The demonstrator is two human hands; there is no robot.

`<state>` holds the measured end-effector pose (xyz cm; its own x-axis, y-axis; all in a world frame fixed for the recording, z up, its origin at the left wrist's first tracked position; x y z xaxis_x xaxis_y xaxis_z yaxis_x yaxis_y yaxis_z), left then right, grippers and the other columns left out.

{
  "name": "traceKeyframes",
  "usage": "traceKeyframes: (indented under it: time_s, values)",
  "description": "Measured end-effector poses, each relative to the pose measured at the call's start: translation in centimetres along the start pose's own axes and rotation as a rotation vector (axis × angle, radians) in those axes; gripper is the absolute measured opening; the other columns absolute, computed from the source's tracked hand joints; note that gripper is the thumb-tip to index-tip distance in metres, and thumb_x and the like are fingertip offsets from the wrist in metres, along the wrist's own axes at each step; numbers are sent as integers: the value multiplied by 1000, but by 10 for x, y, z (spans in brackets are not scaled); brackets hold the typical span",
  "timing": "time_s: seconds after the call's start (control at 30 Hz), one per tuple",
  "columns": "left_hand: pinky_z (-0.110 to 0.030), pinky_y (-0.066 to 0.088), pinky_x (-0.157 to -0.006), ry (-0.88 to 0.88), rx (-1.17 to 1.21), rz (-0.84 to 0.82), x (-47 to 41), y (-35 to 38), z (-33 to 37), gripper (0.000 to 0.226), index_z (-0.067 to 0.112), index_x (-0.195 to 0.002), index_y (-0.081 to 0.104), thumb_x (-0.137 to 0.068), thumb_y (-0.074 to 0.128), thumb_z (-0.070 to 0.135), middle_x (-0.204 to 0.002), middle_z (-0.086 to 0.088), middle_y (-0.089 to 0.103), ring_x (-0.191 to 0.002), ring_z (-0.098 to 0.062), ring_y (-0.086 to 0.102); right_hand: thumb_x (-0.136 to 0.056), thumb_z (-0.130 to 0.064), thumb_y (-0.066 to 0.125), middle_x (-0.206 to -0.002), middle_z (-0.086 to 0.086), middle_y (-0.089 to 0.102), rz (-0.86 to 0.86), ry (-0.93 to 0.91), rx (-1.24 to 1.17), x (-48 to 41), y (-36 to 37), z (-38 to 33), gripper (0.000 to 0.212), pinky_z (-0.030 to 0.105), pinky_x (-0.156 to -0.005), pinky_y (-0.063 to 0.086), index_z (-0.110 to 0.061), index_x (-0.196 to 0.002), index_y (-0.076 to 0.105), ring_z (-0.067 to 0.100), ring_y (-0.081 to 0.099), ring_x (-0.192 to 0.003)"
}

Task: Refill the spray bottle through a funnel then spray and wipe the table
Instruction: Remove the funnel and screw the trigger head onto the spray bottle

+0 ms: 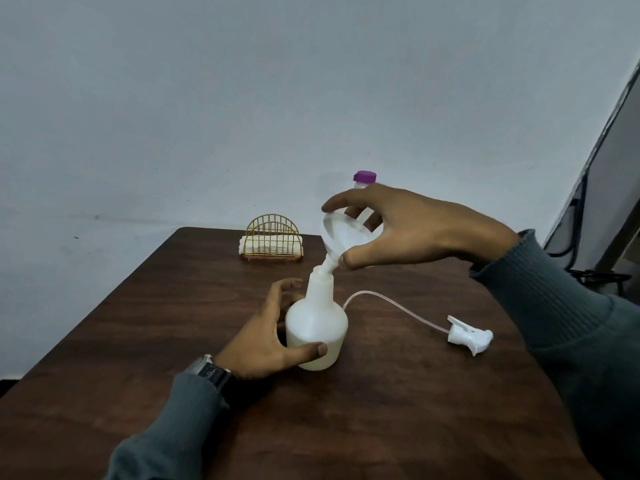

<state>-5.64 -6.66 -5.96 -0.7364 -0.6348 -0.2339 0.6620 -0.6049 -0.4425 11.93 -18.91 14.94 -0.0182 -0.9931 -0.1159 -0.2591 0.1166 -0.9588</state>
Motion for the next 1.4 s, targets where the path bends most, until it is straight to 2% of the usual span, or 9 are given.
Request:
traceKeyframes:
  time_s: [0.17,0.3,0.43,0.57,0.73,0.93,1.03,1.2,1.4]
  values:
    - [-23,50,-103,-3,2,1,0,0,0,98,49,-143,28,-71,94,44,-135,27,60,-126,6,58,-60,-68,71,-125,-22,57,23,-1,-17,3,-2,1,82,39,-95,57,-56,-138,49,5,65,-107]
    - [-14,50,-98,4,-12,0,0,0,2,93,48,-140,30,-73,94,38,-132,30,60,-123,12,56,-77,-47,84,-125,-18,58,38,3,-109,5,-1,8,77,34,-94,58,-51,-144,49,8,70,-103]
    - [-30,52,-107,8,-11,5,0,0,2,95,47,-141,31,-70,95,38,-133,31,60,-125,6,59,-80,-35,87,-129,-5,59,167,20,-337,9,-10,29,72,34,-95,58,-56,-140,53,15,73,-102]
    - [-37,52,-110,18,-15,17,-2,0,0,95,47,-140,32,-70,96,38,-134,30,60,-127,1,60,-83,-24,85,-119,2,66,336,121,-661,-1,7,72,48,44,-101,60,-49,-119,67,21,71,-113]
    - [-24,52,-106,22,-37,28,-5,3,-2,95,53,-137,32,-67,94,46,-137,32,57,-128,6,57,-63,-41,95,-121,14,71,568,383,-865,-36,57,159,67,47,-99,61,-35,-121,63,26,74,-109]
    - [-2,45,-95,45,-61,25,-5,2,-2,95,63,-133,26,-71,94,38,-134,48,47,-128,19,48,-75,-25,94,-124,9,58,688,652,-845,-82,118,224,76,27,-89,47,-14,-133,46,19,61,-103]
    - [-4,45,-98,71,-63,34,-4,2,0,95,65,-132,28,-69,94,41,-138,42,49,-131,15,49,-66,-39,94,-132,7,57,745,749,-758,-98,133,249,79,33,-95,52,-21,-123,43,25,61,-113]
    - [-9,48,-99,117,-78,52,-5,3,3,96,57,-138,30,-66,93,43,-141,31,55,-130,6,57,-72,-37,89,-136,13,58,810,872,-602,-107,124,285,79,41,-104,50,-10,-130,44,39,56,-127]
    - [-9,47,-97,172,-114,61,-8,4,2,97,48,-143,30,-66,89,43,-141,25,57,-130,3,58,-78,-38,88,-146,18,53,705,1026,-525,-117,109,324,89,48,-115,39,-2,-139,35,43,35,-144]
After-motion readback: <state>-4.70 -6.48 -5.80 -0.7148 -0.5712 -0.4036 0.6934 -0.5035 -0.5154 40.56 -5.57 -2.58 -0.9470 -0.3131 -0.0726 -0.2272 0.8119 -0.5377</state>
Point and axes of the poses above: each hand's wrist, its own x-axis away from the middle knuckle, its own y-axis out of the palm, z = x × y, the point moved 1 cm from there along -x, towards the middle knuckle
